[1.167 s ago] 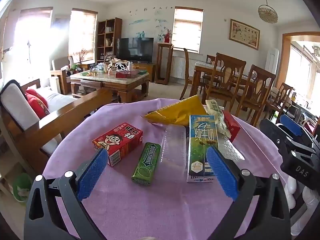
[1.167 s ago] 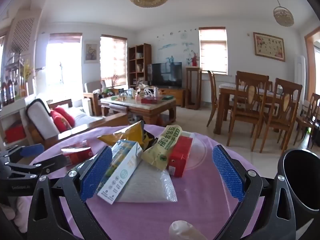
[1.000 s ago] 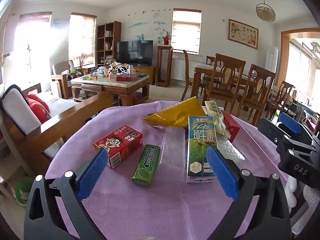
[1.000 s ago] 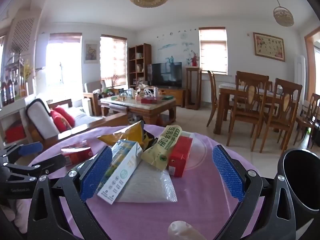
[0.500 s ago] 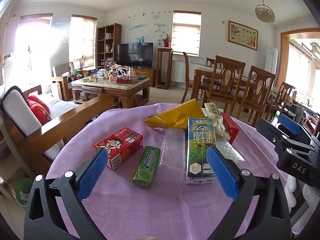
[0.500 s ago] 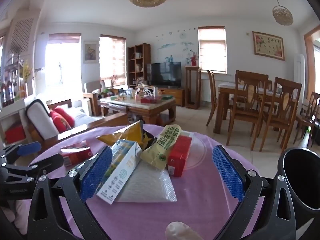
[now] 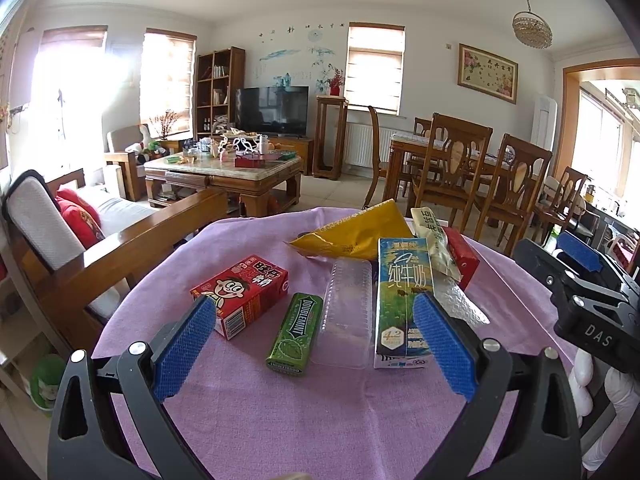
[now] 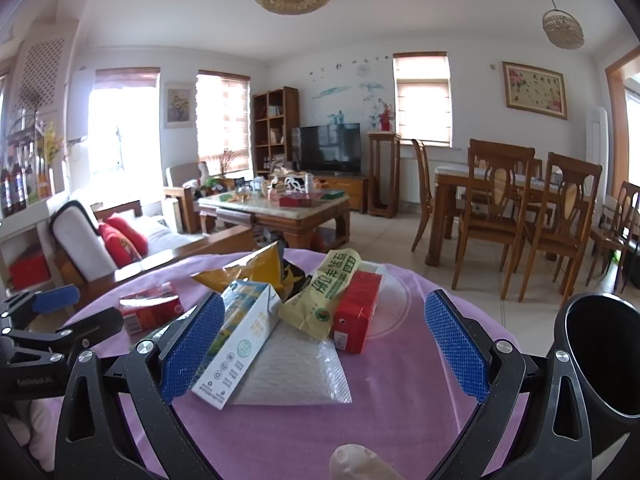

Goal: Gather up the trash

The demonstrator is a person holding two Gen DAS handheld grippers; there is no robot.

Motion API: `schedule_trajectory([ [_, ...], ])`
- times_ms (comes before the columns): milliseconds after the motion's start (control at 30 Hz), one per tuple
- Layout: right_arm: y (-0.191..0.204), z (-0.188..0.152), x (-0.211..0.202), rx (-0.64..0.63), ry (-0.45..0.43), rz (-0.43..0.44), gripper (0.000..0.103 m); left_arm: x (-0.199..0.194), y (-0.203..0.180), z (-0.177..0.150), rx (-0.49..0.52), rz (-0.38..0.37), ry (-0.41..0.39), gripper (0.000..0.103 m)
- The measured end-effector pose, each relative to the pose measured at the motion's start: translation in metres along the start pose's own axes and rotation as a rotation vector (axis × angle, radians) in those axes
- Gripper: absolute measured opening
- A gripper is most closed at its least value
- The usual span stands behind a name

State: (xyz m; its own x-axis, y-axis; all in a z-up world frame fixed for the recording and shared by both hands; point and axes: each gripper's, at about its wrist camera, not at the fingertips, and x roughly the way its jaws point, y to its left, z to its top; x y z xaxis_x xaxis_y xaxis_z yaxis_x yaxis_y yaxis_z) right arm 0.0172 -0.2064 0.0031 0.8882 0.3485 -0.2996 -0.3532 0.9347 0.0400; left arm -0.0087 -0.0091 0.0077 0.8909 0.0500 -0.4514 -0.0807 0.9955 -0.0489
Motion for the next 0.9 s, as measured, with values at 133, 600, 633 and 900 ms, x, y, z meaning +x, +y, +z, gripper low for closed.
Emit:
schedule_trajectory([
  [133, -0.0001, -0.0001, -0.0001, 0.001, 0.000, 0.000, 0.099, -0.0011, -0.0023, -0.0009, 0.004, 0.005, -0.005, 0.098],
  [600, -0.0006, 0.0000, 0.0002, 0.002, 0.001, 0.001, 0.099, -0.0021, -0.0031, -0.0011, 0.003, 0.010, -0.010, 0.098],
  [633, -0.0006, 0.0001, 0.0002, 0.002, 0.001, 0.001, 0.099, -0.0021, -0.0036, -0.0010, 0.002, 0.010, -0.010, 0.098],
  [900, -0.0008, 0.0002, 0.0003, 0.003, 0.001, 0.001, 0.099, -0.0042, -0.0037, -0.0017, 0.002, 0.010, -0.011, 0.098],
])
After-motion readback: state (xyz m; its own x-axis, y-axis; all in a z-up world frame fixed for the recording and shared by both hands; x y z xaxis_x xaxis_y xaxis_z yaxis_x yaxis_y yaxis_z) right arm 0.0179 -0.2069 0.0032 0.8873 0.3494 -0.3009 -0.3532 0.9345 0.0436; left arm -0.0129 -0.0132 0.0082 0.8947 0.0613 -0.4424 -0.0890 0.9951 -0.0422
